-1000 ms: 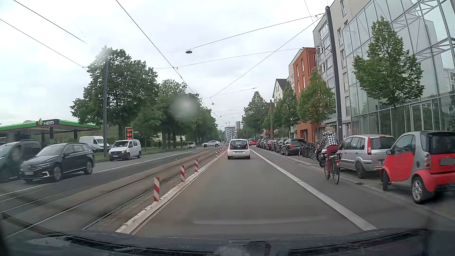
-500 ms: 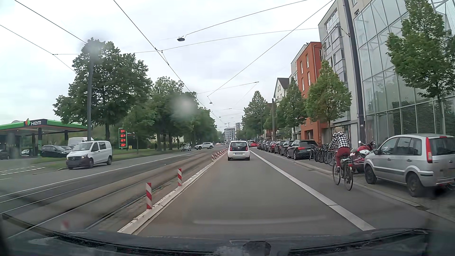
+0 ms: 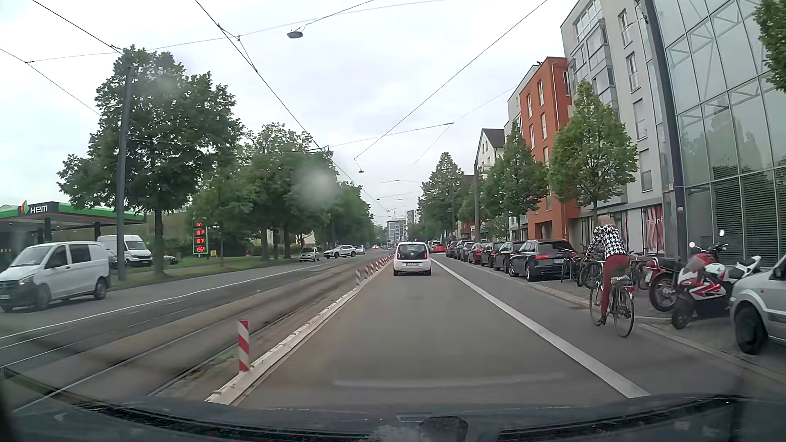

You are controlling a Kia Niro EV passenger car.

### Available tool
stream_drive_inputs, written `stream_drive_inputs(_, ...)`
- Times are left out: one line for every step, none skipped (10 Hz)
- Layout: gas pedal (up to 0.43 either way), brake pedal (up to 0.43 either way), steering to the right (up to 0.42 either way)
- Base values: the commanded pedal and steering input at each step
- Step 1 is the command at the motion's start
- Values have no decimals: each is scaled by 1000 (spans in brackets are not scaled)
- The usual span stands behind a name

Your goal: Follow the waypoints while adhering to traffic rules and regulations

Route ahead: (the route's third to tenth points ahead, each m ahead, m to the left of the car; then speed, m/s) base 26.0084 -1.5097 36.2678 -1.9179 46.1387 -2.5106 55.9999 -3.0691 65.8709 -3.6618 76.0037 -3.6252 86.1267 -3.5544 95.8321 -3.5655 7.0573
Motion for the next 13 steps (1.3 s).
stream_drive_inputs(79, 0, 0)
stream_drive_inputs(79, 0, 0)
stream_drive_inputs(79, 0, 0)
stream_drive_inputs(79, 0, 0)
stream_drive_inputs(79, 0, 0)
stream_drive_inputs(79, 0, 0)
stream_drive_inputs(79, 0, 0)
stream_drive_inputs(79, 0, 0)
stream_drive_inputs(87, 0, 0)
stream_drive_inputs(87, 0, 0)
stream_drive_inputs(87, 0, 0)
stream_drive_inputs(87, 0, 0)
stream_drive_inputs(87, 0, 0)
